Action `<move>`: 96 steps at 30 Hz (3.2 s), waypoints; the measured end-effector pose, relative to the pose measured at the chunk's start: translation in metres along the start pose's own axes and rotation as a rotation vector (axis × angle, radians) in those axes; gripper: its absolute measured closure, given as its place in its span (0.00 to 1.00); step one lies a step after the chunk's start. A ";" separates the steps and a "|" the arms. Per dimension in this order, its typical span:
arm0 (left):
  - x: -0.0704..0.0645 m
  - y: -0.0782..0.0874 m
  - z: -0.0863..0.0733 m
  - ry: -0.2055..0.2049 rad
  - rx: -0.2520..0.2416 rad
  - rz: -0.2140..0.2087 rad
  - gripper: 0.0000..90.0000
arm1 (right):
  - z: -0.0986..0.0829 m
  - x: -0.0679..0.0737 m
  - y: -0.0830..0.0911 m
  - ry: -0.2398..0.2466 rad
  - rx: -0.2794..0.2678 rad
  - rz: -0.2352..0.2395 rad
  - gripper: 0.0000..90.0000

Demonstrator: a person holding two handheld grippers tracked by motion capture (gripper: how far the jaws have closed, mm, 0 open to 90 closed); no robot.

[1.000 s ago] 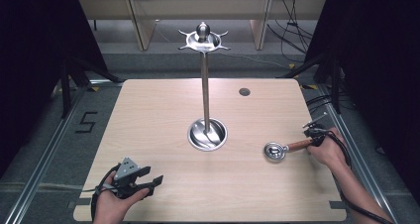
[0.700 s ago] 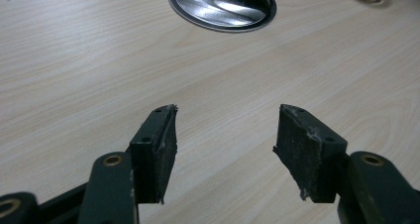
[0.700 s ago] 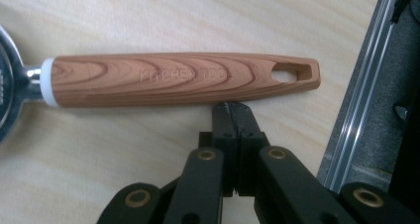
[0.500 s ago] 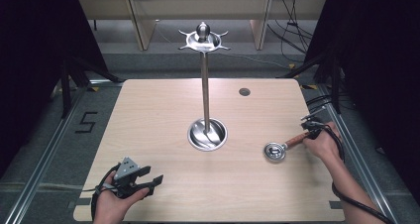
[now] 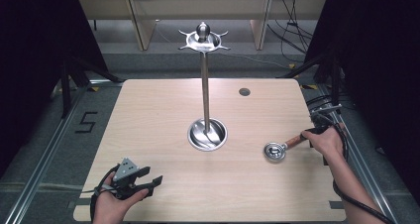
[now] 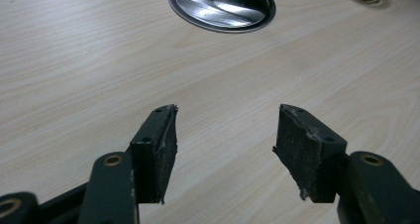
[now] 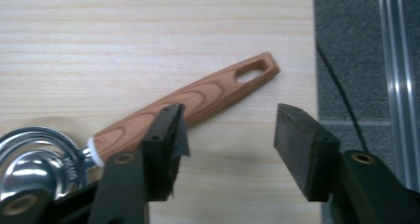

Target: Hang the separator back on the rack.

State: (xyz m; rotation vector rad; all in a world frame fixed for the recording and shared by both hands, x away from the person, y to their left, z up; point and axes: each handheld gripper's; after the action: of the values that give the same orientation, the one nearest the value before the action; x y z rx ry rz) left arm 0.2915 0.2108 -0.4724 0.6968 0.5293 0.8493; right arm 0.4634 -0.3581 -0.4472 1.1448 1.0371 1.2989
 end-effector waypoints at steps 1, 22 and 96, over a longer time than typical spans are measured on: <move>0.000 -0.001 0.000 -0.001 -0.010 -0.006 0.45 | 0.001 0.001 0.000 0.002 0.008 0.008 0.47; 0.000 0.000 0.000 -0.012 0.003 -0.001 0.45 | 0.010 0.034 -0.010 -0.132 0.096 0.028 0.35; -0.001 -0.002 0.000 -0.019 0.006 -0.010 0.45 | 0.019 0.034 -0.027 0.157 0.209 -0.077 0.77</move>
State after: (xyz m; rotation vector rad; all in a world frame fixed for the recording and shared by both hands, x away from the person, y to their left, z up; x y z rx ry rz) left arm 0.2917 0.2095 -0.4740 0.7067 0.5184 0.8318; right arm 0.4871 -0.3230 -0.4692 1.1593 1.3454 1.2558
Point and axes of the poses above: each handheld gripper's, and its own axes: y roughly backward along the jaws, z roughly out of its top, x roughly to its left, and after that the axes turned 12 degrees about x, right-handed
